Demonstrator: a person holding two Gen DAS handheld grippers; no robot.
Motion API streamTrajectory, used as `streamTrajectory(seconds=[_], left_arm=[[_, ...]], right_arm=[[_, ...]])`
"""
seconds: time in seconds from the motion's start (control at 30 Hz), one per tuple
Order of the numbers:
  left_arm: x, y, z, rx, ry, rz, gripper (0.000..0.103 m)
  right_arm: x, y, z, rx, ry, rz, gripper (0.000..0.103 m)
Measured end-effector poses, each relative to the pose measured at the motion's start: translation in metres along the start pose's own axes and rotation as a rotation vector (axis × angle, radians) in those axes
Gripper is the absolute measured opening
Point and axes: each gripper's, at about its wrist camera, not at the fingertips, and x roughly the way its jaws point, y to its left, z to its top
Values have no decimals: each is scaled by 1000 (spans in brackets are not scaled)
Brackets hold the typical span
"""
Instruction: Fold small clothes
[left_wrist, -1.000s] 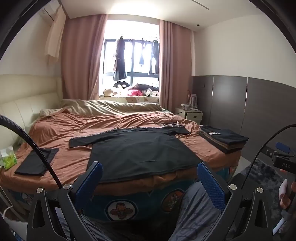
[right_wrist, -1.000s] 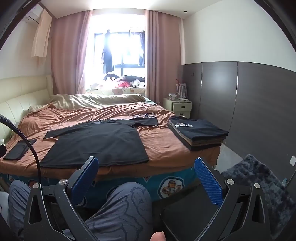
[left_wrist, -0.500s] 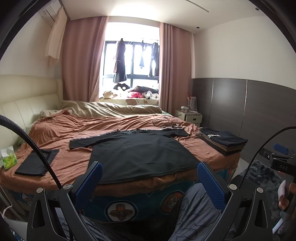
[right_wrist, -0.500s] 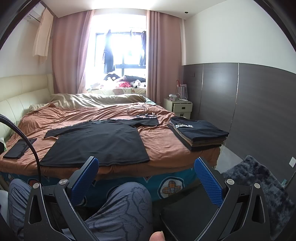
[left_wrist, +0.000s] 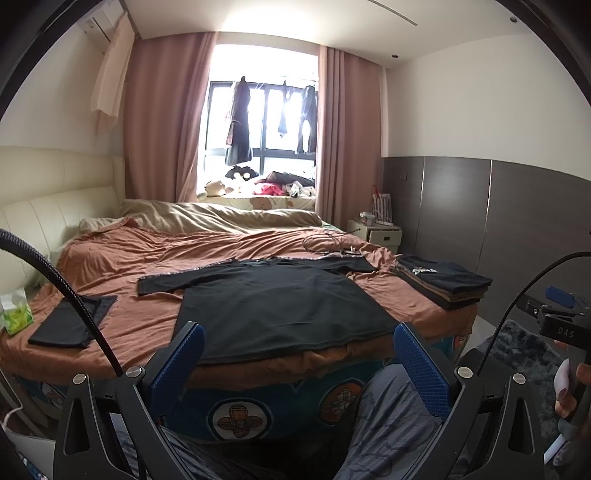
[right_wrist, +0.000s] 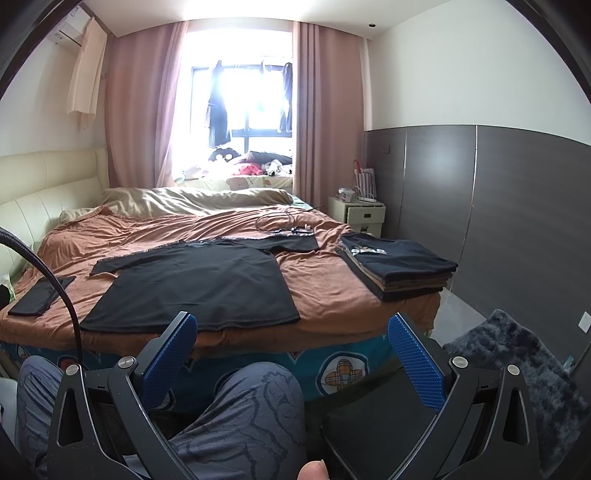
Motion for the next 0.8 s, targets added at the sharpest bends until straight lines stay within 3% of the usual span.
streamTrajectory(seconds=[0.8], left_arm=[[-6, 4, -1, -3, -11, 0, 103]], right_arm=[[-3, 0, 0, -1, -10, 1, 103]])
